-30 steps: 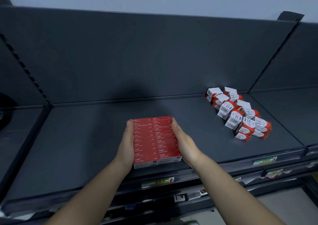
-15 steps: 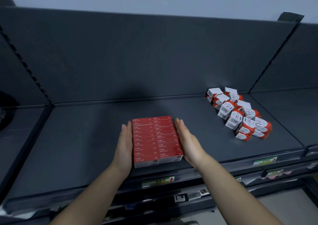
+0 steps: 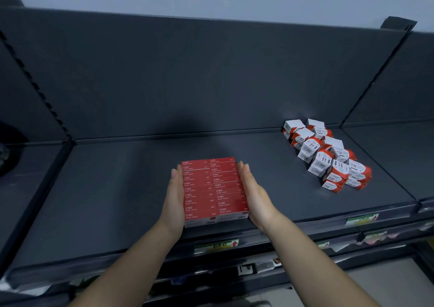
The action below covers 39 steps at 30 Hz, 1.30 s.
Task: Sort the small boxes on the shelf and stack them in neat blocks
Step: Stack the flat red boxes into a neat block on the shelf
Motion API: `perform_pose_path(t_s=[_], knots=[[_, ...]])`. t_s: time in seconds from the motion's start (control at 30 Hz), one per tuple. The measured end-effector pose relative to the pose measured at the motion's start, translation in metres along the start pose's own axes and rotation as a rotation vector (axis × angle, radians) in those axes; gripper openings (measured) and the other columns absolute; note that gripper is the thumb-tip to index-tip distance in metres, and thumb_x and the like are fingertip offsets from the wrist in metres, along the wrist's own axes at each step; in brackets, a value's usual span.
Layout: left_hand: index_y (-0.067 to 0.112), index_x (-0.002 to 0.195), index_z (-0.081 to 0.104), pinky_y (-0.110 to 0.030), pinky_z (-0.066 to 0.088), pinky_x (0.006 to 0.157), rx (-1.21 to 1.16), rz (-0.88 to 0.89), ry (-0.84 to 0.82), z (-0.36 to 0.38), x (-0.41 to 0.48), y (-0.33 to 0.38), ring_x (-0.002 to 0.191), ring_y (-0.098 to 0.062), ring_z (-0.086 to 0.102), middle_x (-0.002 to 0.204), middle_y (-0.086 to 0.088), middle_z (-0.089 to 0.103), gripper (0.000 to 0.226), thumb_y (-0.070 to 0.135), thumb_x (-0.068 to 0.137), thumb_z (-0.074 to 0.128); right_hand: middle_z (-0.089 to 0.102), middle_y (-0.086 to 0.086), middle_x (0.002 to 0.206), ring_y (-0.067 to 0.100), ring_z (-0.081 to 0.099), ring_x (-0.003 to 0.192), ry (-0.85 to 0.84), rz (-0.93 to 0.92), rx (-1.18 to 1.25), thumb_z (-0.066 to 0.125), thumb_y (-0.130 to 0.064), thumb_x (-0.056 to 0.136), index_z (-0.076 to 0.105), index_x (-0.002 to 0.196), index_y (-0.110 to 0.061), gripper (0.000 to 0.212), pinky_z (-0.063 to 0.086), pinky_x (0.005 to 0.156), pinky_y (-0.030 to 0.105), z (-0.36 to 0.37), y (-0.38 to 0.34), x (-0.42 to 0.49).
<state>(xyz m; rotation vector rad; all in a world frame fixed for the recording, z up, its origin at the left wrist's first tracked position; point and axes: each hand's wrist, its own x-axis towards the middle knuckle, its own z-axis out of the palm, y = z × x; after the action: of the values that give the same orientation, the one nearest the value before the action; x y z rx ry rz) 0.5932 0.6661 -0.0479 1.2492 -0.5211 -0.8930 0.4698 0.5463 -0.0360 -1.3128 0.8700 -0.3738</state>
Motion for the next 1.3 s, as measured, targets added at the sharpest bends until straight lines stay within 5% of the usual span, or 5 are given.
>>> perform_pose_path(t_s=[0.23, 0.37, 0.63, 0.8, 1.3], knots=[[0.036, 0.127, 0.051, -0.022, 0.036, 0.106, 0.028, -0.043, 0.003, -0.009, -0.002, 0.005, 0.119, 0.002, 0.054, 0.125, 0.022, 0.061, 0.049, 0.048, 0.103, 0.01, 0.061, -0.032, 0.117, -0.01, 0.057, 0.11, -0.052, -0.033, -0.156, 0.026, -0.067, 0.095, 0.05, 0.13, -0.049, 0.046, 0.036, 0.102, 0.023, -0.007, -0.003, -0.007], [0.014, 0.153, 0.02, 0.002, 0.007, 0.099, -0.145, -0.091, 0.211, -0.041, -0.005, 0.0, 0.146, -0.013, 0.016, 0.147, 0.009, 0.026, 0.051, 0.036, 0.107, 0.019, 0.021, -0.029, 0.155, -0.007, 0.02, 0.142, -0.078, -0.131, -0.231, 0.031, -0.08, 0.084, 0.017, 0.152, -0.047, 0.076, 0.011, 0.122, 0.03, -0.02, -0.001, -0.013], [0.024, 0.154, 0.017, -0.026, 0.014, 0.117, -0.102, -0.132, -0.026, -0.035, -0.01, -0.005, 0.143, -0.004, 0.024, 0.157, 0.013, 0.024, 0.084, 0.073, 0.086, 0.027, 0.052, -0.039, 0.112, -0.026, 0.051, 0.096, -0.102, -0.084, 0.035, 0.027, -0.062, 0.083, 0.042, 0.119, -0.046, 0.042, 0.036, 0.092, 0.008, -0.011, -0.002, -0.023], [0.028, 0.155, 0.015, -0.041, 0.021, 0.12, -0.11, -0.13, -0.071, -0.03, -0.007, -0.009, 0.138, -0.009, 0.038, 0.154, 0.009, 0.036, 0.096, 0.08, 0.077, 0.035, 0.064, -0.042, 0.077, -0.023, 0.059, 0.08, -0.075, -0.07, 0.023, 0.029, -0.067, 0.079, 0.052, 0.093, -0.048, 0.033, 0.031, 0.103, 0.026, -0.008, 0.003, -0.018], [0.022, 0.148, 0.037, -0.038, 0.03, 0.115, -0.023, -0.046, -0.06, -0.018, -0.01, -0.012, 0.132, -0.014, 0.048, 0.142, 0.0, 0.053, 0.062, 0.055, 0.1, 0.014, 0.064, -0.036, 0.107, 0.003, 0.05, 0.127, -0.097, -0.039, -0.069, 0.039, -0.089, 0.074, 0.062, 0.086, -0.072, 0.03, 0.023, 0.121, 0.042, -0.009, 0.017, -0.009]])
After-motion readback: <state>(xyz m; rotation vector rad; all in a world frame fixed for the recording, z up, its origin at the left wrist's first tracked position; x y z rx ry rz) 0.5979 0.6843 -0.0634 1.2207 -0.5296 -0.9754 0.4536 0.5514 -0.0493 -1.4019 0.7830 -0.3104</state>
